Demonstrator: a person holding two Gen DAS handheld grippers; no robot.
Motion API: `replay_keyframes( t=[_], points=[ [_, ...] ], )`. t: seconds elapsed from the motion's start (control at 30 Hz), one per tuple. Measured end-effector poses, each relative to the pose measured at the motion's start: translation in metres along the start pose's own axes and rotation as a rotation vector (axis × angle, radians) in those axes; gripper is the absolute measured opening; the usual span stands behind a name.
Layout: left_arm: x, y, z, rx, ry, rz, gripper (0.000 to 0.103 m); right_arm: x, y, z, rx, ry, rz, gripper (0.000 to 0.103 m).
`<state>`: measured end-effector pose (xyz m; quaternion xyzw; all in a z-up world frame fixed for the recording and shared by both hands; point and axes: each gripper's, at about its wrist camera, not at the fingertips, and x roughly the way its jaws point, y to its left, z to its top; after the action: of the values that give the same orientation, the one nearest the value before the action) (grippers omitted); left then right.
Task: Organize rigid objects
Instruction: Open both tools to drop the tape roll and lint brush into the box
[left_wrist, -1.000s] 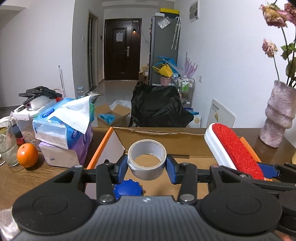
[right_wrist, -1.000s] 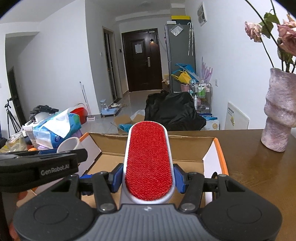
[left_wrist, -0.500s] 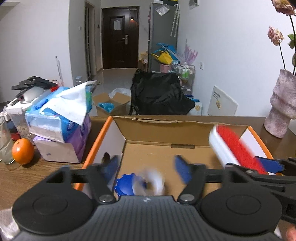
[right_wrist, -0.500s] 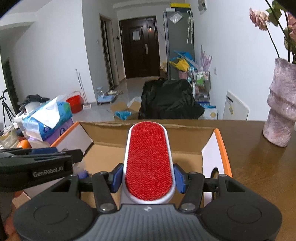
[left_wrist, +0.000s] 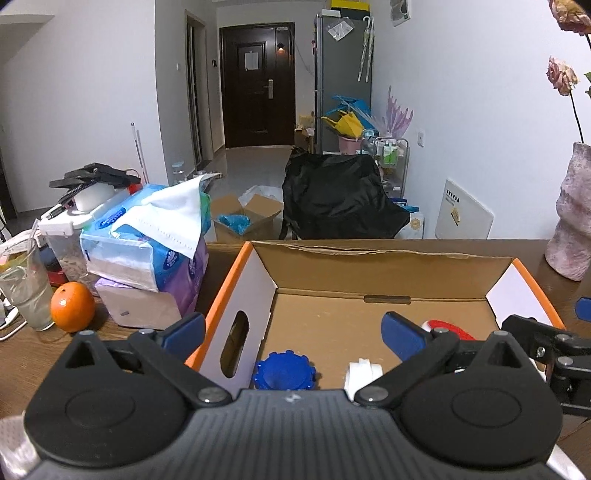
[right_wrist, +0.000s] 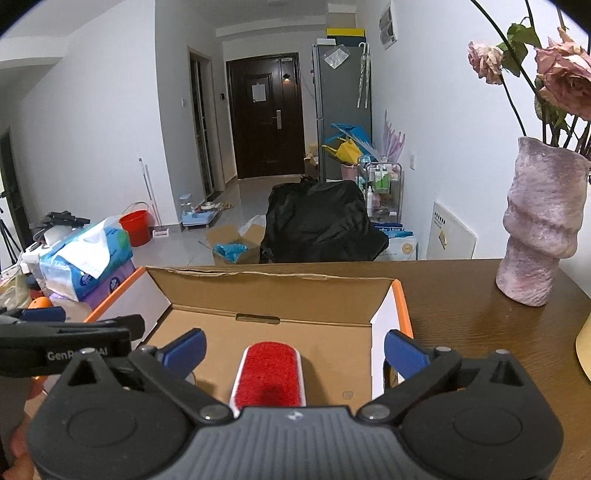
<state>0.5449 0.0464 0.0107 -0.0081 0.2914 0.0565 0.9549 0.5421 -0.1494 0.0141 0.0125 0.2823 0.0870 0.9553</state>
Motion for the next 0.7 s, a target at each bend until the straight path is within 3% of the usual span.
replay_keyframes(
  t=[0.7],
  points=[
    [-0.040, 0.003, -0.013, -0.004, -0.052, 0.002, 0.103, -0.037, 0.002, -0.017, -0.036, -0.042, 0.019, 0.103]
  ],
)
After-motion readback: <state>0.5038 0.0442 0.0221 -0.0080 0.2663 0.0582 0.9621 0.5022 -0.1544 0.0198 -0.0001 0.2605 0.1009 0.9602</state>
